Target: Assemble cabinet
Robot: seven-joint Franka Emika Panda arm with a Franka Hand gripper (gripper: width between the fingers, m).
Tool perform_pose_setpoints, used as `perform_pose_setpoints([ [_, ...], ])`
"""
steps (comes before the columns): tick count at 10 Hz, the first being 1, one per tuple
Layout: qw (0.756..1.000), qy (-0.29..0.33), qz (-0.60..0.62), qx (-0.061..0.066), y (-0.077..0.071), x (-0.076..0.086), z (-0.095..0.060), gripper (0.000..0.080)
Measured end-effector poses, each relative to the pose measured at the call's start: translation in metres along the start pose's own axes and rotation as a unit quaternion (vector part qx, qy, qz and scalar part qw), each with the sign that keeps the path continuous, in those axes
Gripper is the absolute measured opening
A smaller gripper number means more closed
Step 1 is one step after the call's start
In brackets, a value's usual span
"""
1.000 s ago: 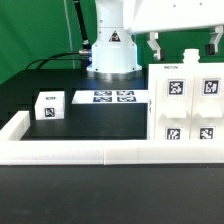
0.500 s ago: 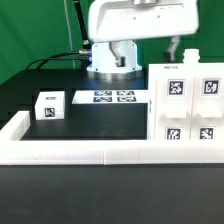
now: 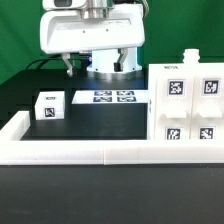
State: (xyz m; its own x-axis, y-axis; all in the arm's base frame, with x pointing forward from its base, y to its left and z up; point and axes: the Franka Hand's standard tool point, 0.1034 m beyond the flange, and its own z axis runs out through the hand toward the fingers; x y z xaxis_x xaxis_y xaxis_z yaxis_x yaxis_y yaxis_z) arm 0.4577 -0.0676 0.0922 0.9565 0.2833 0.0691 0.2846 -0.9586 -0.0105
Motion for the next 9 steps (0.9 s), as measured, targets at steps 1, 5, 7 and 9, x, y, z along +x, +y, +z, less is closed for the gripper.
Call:
perform_pose_setpoints([
  [1,1.0,0.0,0.0,0.0,0.0,0.0,0.0,0.0797],
  [5,1.0,-0.013,0.007,0.006,0.018,-0.022,0.006,0.0797],
  [7,0.999,-0.029,0.027,0.01,0.037,-0.04,0.018,0.0797],
  [9,0.998,-0.044,0.041,0.013,0.05,-0.05,0.028,0.0797],
])
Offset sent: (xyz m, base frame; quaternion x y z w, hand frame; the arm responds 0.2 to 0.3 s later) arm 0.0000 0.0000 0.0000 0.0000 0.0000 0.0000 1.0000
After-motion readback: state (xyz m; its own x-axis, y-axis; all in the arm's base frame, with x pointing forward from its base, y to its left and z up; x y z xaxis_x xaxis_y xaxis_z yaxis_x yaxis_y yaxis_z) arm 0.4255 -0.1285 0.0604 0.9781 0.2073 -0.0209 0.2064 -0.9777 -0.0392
